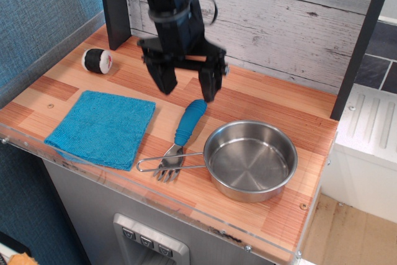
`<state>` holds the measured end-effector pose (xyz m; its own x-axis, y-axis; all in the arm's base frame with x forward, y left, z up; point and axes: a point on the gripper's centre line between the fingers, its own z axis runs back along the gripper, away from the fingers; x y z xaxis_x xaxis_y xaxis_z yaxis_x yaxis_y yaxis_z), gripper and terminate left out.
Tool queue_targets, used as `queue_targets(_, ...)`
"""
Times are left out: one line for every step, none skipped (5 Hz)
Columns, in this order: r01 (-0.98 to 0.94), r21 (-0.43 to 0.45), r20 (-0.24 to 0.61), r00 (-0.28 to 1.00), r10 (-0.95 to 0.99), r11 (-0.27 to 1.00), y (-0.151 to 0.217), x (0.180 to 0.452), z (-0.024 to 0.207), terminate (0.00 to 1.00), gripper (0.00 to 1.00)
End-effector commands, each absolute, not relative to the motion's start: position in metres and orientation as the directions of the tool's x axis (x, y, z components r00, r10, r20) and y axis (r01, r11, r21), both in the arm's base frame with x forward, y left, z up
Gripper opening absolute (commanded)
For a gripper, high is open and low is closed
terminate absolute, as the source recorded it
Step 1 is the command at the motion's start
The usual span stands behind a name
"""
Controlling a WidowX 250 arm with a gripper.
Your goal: Pick up the blue fork and place it between the blue cloth and the pan
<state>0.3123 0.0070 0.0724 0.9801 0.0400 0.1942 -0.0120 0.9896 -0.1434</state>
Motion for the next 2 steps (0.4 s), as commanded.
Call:
queue_targets(-0.029, -0.169, 0.324, 0.942, 0.084, 0.985, 0.0206, 0.3210, 0.1357, 0.00, 1.00)
queue_targets(-0.029, -0.169, 0.324, 0.942, 0.084, 0.985, 0.0206, 0.3210, 0.1357, 1.00, 1.00)
